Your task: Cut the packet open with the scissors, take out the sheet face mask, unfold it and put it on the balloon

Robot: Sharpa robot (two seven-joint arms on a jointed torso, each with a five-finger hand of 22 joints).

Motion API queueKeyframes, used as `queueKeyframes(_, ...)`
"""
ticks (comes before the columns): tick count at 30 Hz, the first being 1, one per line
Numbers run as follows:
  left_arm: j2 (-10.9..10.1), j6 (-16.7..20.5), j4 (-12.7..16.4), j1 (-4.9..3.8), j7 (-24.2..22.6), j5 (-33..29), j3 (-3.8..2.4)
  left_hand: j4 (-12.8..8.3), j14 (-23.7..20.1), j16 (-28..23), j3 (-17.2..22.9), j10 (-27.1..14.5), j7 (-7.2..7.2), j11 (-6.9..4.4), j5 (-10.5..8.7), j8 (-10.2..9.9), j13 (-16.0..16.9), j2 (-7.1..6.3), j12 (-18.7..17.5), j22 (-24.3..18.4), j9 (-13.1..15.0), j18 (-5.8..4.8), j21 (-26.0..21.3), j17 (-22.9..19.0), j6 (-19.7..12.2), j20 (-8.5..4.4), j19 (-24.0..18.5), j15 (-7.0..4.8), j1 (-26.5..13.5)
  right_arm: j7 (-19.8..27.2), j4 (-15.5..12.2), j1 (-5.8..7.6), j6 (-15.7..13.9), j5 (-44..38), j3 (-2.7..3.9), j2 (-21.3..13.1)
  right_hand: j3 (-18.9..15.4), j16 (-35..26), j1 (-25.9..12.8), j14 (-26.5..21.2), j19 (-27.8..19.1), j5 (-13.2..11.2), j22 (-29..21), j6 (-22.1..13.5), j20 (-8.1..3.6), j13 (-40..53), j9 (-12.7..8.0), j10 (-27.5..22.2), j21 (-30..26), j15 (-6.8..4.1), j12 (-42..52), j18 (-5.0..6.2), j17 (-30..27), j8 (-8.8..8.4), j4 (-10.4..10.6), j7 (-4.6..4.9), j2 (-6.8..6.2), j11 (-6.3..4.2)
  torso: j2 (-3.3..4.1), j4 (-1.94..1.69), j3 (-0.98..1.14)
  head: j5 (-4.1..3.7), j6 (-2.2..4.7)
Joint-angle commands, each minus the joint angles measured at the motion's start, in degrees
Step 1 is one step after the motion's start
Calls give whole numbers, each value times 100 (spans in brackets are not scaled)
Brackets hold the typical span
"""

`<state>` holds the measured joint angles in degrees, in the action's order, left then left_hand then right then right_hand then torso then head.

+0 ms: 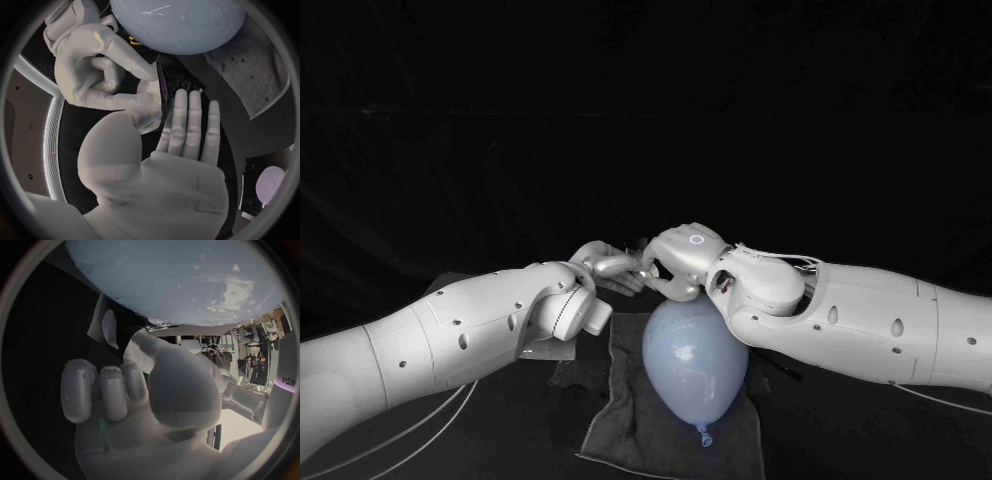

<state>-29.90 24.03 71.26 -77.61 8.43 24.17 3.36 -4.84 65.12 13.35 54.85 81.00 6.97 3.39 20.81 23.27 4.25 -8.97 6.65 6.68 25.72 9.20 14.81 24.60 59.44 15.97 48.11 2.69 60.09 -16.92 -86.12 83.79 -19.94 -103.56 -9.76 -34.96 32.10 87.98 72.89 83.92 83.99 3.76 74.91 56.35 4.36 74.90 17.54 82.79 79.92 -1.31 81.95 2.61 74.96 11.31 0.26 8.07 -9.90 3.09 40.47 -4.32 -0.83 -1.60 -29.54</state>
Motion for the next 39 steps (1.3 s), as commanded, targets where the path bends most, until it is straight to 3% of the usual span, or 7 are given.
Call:
queueKeyframes(1, 3, -78, 25, -10, -5, -33, -8, -38, 27, 32, -1, 33, -24, -1, 12, 42, 6, 70, 38, 7, 523, 107, 37, 6, 66, 4, -54, 5, 14, -337, -3, 2, -162, -312, 2, -27, -7, 20, 0, 458, 111, -17, 1179, -60, 63, 422, -12, -36, -32, 45, -37, -35, 765, -42, 21, 0, -88, 13, 3, 6, 1, 0, 1)
queueKeyframes(10, 1, -140, 82, -11, 4, -24, -8, -41, 25, 33, 1, 32, -24, -1, 17, 42, 6, 70, 38, 8, 523, 107, 38, 7, 66, 4, -55, 5, 13, -431, 16, 1, -412, -407, 3, -28, -40, 33, 48, 465, 91, -30, 1175, -252, 125, 247, -109, -192, -77, 103, -215, -26, 822, -208, 43, 66, -264, 74, 3, -1, -1, -7, -4)
queueKeyframes(17, -14, -162, 167, -11, -49, -26, -9, -43, 24, 34, 2, 32, -25, -1, 21, 43, 6, 70, 38, 8, 524, 106, 38, 8, 66, 4, -58, 5, 13, -422, 120, 1, -232, -437, 3, 7, -63, 38, 85, 468, 84, -71, 1173, -298, 137, 220, -134, -217, -92, 110, -247, -22, 845, -254, 34, 65, -318, 78, 5, -7, -5, 0, -11)
queueKeyframes(23, -30, -162, 234, -26, -204, -71, -10, -3, -52, 19, -4, -28, 8, 30, -38, 27, -3, 168, 18, 3, 533, 87, 28, 5, 6, 21, -129, 33, 17, -369, 191, 1, -54, -435, 2, 28, -267, 46, 105, 472, 80, -78, 1177, -459, 154, 153, -207, -284, -104, 122, -334, -21, 882, -395, 99, 76, -420, 91, -1, -4, -3, 16, -12)
queueKeyframes(39, -128, -154, 434, -40, -440, -121, -16, -3, -74, 17, -14, -44, 14, 36, -52, 24, -3, 194, 16, 1, 540, 80, 23, 5, -15, 26, -159, 39, 30, -366, 276, 1, 133, -439, 2, 11, -527, 55, 206, 479, 79, -91, 1180, -451, 166, 173, -245, -279, -116, 133, -342, -20, 924, -439, 176, 80, -399, 99, 4, 2, -1, 8, -3)
